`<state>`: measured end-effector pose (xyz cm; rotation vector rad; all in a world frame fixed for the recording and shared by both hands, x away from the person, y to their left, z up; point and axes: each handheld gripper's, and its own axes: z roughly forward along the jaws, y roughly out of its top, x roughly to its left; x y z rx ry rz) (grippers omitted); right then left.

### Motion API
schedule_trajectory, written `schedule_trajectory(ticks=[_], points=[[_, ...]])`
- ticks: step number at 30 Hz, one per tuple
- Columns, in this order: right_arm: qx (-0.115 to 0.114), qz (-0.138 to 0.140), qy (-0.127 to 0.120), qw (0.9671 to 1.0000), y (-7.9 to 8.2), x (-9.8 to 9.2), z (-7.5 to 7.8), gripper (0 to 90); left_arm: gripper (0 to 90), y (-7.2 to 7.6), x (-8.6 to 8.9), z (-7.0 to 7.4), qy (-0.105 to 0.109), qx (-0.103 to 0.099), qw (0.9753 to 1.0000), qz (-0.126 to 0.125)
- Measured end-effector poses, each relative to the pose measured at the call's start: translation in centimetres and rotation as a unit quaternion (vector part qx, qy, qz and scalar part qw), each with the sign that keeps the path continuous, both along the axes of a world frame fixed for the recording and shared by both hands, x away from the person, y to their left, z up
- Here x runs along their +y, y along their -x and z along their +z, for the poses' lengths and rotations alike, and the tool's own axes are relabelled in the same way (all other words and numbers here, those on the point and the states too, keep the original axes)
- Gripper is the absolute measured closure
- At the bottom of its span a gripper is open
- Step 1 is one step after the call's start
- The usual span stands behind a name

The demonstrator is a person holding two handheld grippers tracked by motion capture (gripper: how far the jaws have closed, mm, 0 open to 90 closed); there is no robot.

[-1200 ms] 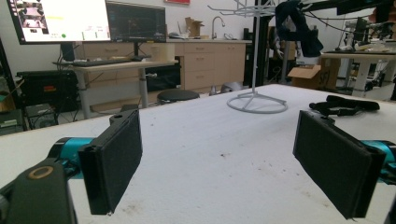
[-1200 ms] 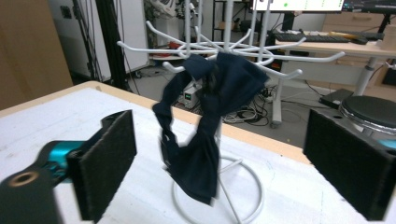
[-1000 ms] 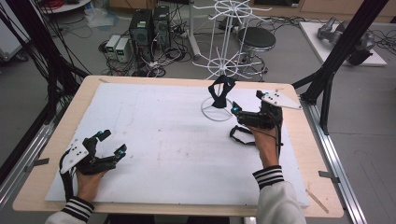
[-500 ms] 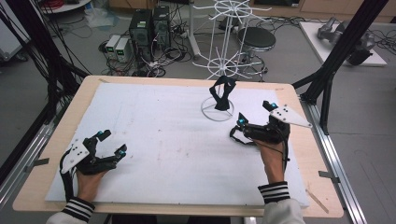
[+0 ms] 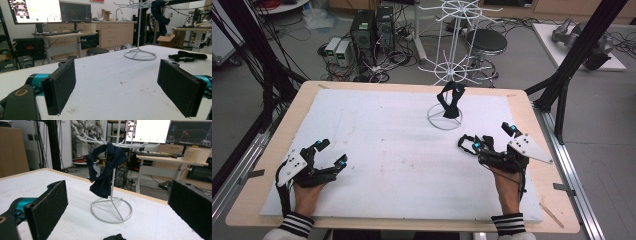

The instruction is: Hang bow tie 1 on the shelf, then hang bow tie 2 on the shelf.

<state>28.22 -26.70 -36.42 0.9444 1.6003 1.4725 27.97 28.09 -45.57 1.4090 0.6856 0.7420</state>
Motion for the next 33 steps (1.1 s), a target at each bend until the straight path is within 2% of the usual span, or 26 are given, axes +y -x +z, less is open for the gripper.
schedule_trajectory(ticks=[3, 8, 16, 27, 33], points=[[-0.003, -0.001, 0.007, 1.0, 0.6, 0.1, -0.6, 2.0, 15.8, 0.0, 0.0, 0.0, 0.0, 0.0, 1.0, 0.001], [0.001, -0.003, 0.004, 1.0, 0.7, -0.1, -1.2, 2.0, 15.7, 0.0, 0.0, 0.0, 0.001, -0.001, 1.0, 0.0], [0.003, -0.007, -0.002, 1.0, 0.6, -0.3, -1.1, 2.0, 15.8, 0.0, 0.0, 0.0, 0.001, 0.001, 1.0, 0.002], [0.005, -0.009, 0.002, 0.9999, 0.4, -0.4, -1.1, 2.0, 15.7, 0.0, 0.0, 0.0, 0.0, 0.0, 1.0, 0.002], [0.023, -0.017, 0.011, 0.9995, 0.0, -0.7, -0.9, 2.4, 15.8, 0.0, 0.0, 0.0, 0.001, 0.0, 1.0, 0.001]])
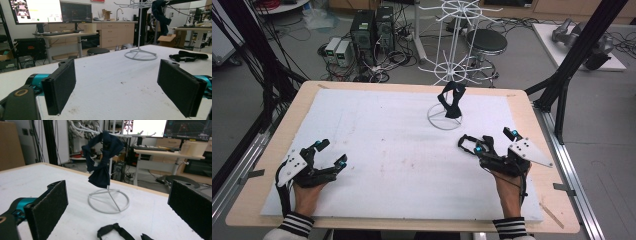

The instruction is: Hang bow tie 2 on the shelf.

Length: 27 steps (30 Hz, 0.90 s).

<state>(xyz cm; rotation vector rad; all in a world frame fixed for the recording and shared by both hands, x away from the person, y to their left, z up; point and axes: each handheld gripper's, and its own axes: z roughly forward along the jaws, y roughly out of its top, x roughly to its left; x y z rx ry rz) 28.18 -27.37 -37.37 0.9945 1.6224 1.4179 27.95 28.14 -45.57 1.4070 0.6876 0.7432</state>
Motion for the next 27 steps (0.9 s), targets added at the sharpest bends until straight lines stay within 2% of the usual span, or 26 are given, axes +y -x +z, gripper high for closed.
schedule_trajectory(ticks=[4, 6, 13, 17, 19, 21, 24, 25, 27], points=[[0.029, -0.008, 0.003, 0.9995, -0.6, -0.4, 0.2, 2.5, 15.8, 0.0, 0.1, 0.0, 0.003, 0.001, 1.0, 0.0], [0.046, -0.016, 0.015, 0.9987, -1.0, -0.5, 0.2, 2.5, 15.8, 0.0, 0.1, 0.0, 0.003, 0.0, 1.0, 0.0], [0.101, -0.032, 0.036, 0.9937, -2.4, -1.3, 0.3, 3.8, 15.8, 0.0, 0.1, 0.0, 0.001, 0.0, 1.0, 0.001], [0.139, -0.047, 0.062, 0.9872, -3.1, -1.6, 0.3, 5.7, 15.8, 0.0, 0.1, 0.0, 0.005, 0.001, 1.0, 0.003], [0.151, -0.052, 0.067, 0.9849, -3.4, -1.7, 0.2, 6.3, 15.8, 0.0, 0.1, 0.0, 0.005, 0.001, 1.0, 0.003], [0.171, -0.057, 0.072, 0.981, -3.8, -1.9, 0.2, 7.1, 15.8, 0.0, 0.2, 0.0, 0.001, 0.0, 1.0, 0.002], [0.2, -0.058, 0.083, 0.9745, -4.6, -2.2, 0.3, 7.9, 15.8, 0.1, 0.2, 0.0, 0.001, 0.0, 1.0, 0.002], [0.211, -0.057, 0.087, 0.972, -4.9, -2.3, 0.3, 10.6, 15.8, 0.1, 0.2, 0.0, 0.001, 0.0, 1.0, 0.002], [0.219, -0.053, 0.095, 0.9696, -5.2, -2.4, 0.4, 13.9, 15.8, 0.1, 0.1, 0.0, 0.002, 0.0, 1.0, 0.002]])
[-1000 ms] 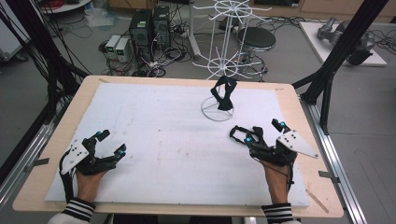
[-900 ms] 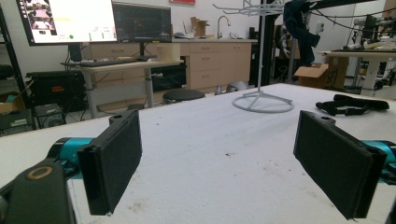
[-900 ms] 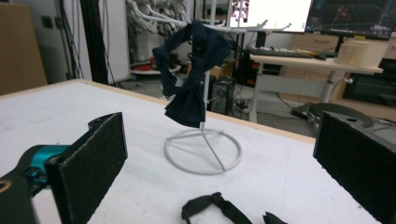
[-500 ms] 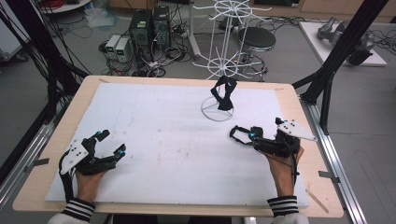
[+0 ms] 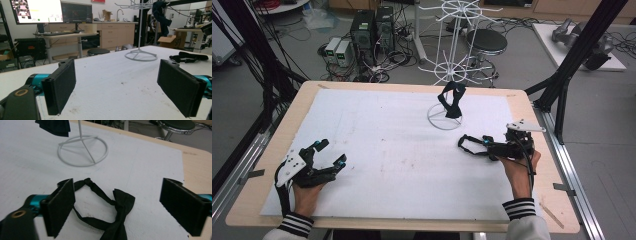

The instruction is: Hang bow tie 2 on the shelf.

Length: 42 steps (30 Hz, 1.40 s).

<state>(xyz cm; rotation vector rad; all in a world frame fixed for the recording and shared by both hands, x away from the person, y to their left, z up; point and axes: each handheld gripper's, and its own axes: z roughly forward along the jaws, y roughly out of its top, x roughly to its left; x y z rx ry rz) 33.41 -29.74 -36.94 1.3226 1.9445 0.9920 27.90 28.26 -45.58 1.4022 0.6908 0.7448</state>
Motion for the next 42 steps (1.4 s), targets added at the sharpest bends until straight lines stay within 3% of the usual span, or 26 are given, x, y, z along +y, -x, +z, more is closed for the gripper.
schedule_trajectory(ticks=[15, 21, 25, 32, 35, 42], points=[[0.081, 0.002, 0.014, 0.9966, -2.5, -0.4, -0.5, 13.7, 15.8, 0.0, 0.0, 0.0, -0.001, -0.002, 1.0, 0.001], [0.128, 0.003, 0.017, 0.9916, -3.8, -0.5, -1.2, 14.2, 15.8, 0.0, -0.1, 0.0, -0.003, -0.002, 1.0, 0.001], [0.139, -0.001, 0.022, 0.99, -4.3, -0.7, -1.5, 15.2, 15.8, 0.0, -0.1, 0.0, -0.003, -0.002, 1.0, 0.001], [0.177, -0.005, 0.012, 0.9842, -5.1, -1.1, -2.5, 18.3, 15.8, 0.1, -0.1, 0.0, -0.005, -0.003, 1.0, -0.002], [0.181, -0.008, 0.011, 0.9834, -5.4, -1.1, -2.7, 20.4, 15.9, 0.1, -0.1, 0.0, -0.005, -0.004, 1.0, -0.001], [0.217, -0.009, 0.019, 0.976, -6.2, -0.9, -3.4, 27.5, 15.9, 0.1, -0.1, 0.0, -0.005, -0.004, 1.0, -0.002]])
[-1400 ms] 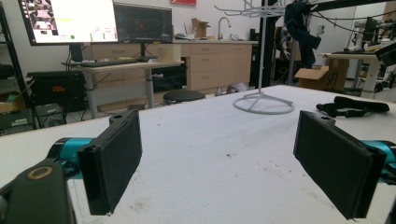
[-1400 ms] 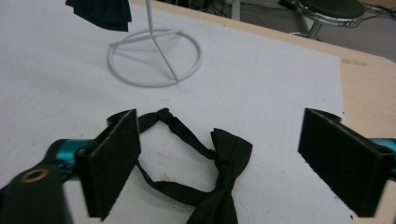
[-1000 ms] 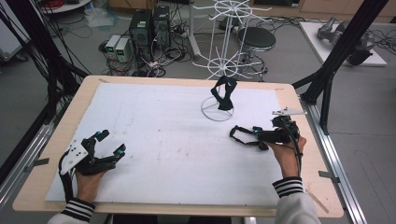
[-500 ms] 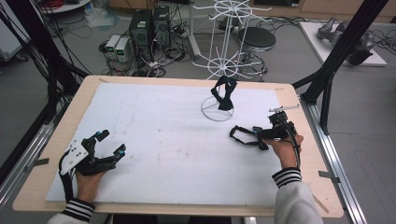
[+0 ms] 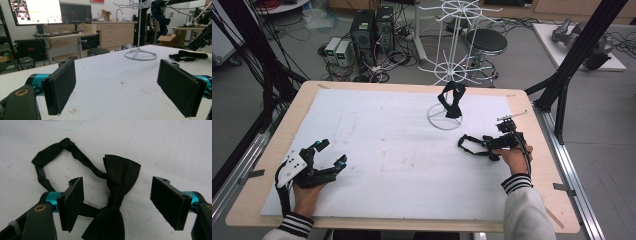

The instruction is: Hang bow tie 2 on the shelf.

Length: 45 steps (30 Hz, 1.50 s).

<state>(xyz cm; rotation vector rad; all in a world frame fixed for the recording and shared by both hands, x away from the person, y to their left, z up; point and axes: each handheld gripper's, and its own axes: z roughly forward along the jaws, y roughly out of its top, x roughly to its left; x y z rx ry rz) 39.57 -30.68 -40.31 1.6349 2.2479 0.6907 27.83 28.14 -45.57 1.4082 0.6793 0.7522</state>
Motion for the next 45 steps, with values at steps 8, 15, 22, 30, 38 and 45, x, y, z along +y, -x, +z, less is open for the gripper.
schedule_trajectory(ticks=[8, 15, 22, 30, 38, 45], points=[[0.024, -0.009, 0.011, 0.9996, -0.6, -0.3, -0.6, 37.4, 15.9, 0.0, 0.0, 0.0, -0.002, -0.002, 1.0, -0.001], [0.037, -0.01, 0.013, 0.9992, -0.7, -0.3, -0.8, 43.4, 16.0, 0.0, 0.0, 0.0, -0.004, -0.003, 1.0, -0.001], [0.054, -0.007, 0.016, 0.9984, -1.1, 0.2, -1.3, 51.5, 16.1, 0.0, 0.0, 0.0, -0.004, -0.003, 1.0, -0.002], [0.055, -0.014, 0.022, 0.9982, -1.2, 0.0, -1.4, 62.6, 16.0, 0.0, 0.0, 0.0, -0.004, -0.003, 1.0, -0.002], [0.057, 0.0, 0.04, 0.9976, -1.1, 0.4, -1.3, 73.4, 16.1, 0.0, 0.0, 0.0, -0.005, -0.004, 1.0, -0.001], [0.057, 0.004, 0.047, 0.9973, -1.1, 0.6, -1.2, 76.1, 16.1, 0.1, 0.0, 0.0, -0.005, -0.004, 1.0, -0.002]])
